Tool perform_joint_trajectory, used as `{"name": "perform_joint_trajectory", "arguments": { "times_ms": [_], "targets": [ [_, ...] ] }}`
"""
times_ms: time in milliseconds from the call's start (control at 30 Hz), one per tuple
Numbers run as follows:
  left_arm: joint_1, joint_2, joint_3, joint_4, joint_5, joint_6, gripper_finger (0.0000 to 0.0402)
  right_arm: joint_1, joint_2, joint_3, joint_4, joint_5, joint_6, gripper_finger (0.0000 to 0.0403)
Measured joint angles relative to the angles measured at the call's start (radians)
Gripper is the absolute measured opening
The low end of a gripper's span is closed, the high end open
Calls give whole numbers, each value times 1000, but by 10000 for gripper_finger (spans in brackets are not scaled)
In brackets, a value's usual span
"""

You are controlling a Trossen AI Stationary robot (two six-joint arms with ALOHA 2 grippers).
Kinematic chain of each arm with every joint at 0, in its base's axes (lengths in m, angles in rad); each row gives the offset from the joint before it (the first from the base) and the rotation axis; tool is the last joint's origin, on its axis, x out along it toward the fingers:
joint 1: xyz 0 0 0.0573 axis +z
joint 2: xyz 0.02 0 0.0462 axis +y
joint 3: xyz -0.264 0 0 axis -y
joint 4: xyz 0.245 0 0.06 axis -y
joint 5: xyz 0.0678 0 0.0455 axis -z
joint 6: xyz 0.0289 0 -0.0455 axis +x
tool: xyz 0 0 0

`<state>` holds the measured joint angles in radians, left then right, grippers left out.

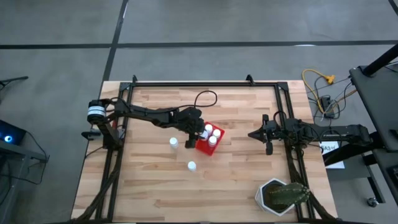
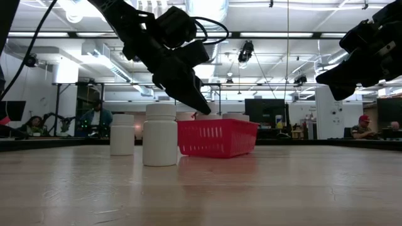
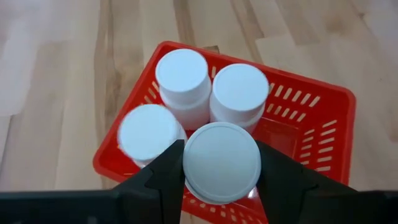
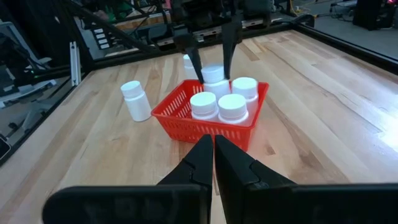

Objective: Pick and place pill bottles into a basket
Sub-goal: Put the top white pill bottle into the red basket

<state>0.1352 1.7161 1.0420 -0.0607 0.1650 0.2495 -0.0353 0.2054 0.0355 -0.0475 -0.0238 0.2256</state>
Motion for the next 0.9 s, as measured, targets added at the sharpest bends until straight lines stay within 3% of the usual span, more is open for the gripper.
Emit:
{"name": "perform_joint_trajectory", "arguments": {
  "times_ms": [900],
  "targets": [
    [0, -1, -18, 3, 13, -7, 146, 0, 0, 0, 0, 0, 0, 9]
  ]
}}
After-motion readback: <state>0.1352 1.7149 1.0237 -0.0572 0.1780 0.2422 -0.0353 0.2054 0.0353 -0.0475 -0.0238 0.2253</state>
